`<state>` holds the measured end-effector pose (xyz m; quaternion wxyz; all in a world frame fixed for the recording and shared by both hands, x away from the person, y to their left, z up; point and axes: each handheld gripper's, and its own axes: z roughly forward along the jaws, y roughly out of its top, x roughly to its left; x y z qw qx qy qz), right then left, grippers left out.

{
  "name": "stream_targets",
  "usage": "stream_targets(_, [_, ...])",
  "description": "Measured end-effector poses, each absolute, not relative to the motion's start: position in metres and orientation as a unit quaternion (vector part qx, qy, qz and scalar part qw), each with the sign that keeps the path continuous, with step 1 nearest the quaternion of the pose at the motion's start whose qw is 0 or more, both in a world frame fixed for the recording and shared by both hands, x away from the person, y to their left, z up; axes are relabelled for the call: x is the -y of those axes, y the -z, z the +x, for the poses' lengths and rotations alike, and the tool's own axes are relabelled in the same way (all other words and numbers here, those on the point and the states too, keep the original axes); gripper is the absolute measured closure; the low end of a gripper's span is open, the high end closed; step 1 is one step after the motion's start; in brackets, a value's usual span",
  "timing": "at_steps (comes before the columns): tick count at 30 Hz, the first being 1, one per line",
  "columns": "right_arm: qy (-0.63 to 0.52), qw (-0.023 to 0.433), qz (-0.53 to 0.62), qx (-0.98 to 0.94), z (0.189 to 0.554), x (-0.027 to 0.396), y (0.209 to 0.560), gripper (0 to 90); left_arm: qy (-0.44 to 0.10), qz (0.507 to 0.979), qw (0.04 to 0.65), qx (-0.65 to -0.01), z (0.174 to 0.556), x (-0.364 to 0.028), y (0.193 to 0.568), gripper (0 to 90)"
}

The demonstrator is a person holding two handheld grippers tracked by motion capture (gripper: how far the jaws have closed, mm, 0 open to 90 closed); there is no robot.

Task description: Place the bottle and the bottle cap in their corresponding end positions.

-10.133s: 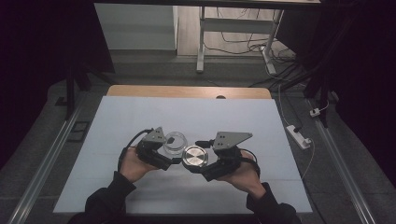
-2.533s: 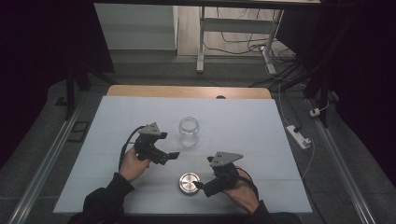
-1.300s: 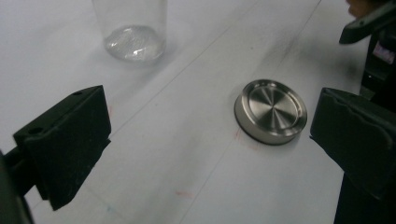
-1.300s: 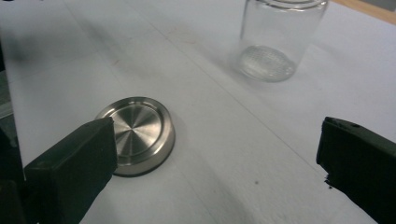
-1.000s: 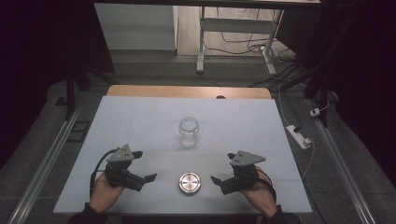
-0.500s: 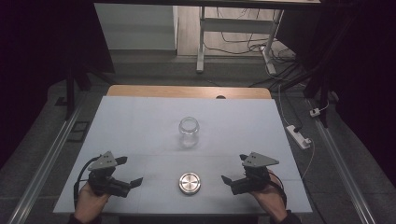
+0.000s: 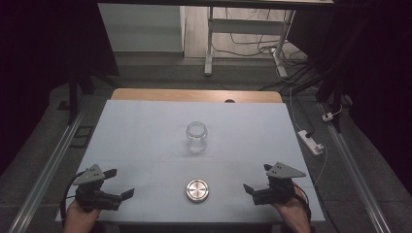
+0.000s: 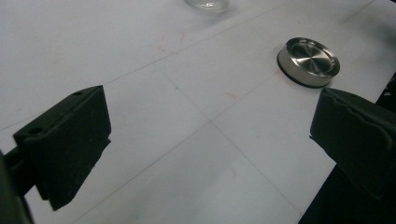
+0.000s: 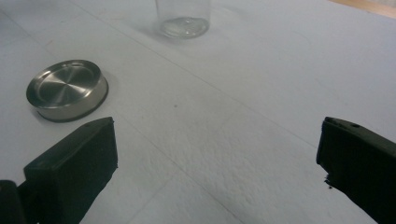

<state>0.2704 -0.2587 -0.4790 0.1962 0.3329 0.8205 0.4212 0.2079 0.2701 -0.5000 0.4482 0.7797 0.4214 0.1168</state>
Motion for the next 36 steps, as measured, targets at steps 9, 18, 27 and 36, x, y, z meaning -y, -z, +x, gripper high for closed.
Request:
stream_targets(9, [-0.419, 0.206, 0.361, -0.807, 0.263, 0.281, 0.481, 0.0, -0.117, 0.769, 0.446, -0.443, 0.198, -0.283, 0.507, 0.0])
stream_targets(18, [-0.410, 0.210, 0.394, -0.795, 0.254, 0.302, 0.486, 0.0, -0.115, 0.764, 0.435, -0.463, 0.190, -0.291, 0.515, 0.0])
stream_targets(27, [-0.397, 0.199, 0.425, -0.789, 0.248, 0.315, 0.493, 0.0, -0.118, 0.761, 0.421, -0.479, 0.183, -0.298, 0.521, 0.0])
stream_targets(36, [-0.379, 0.201, 0.433, -0.793, 0.243, 0.319, 0.494, 0.0, -0.122, 0.763, 0.400, -0.492, 0.179, -0.298, 0.522, 0.0])
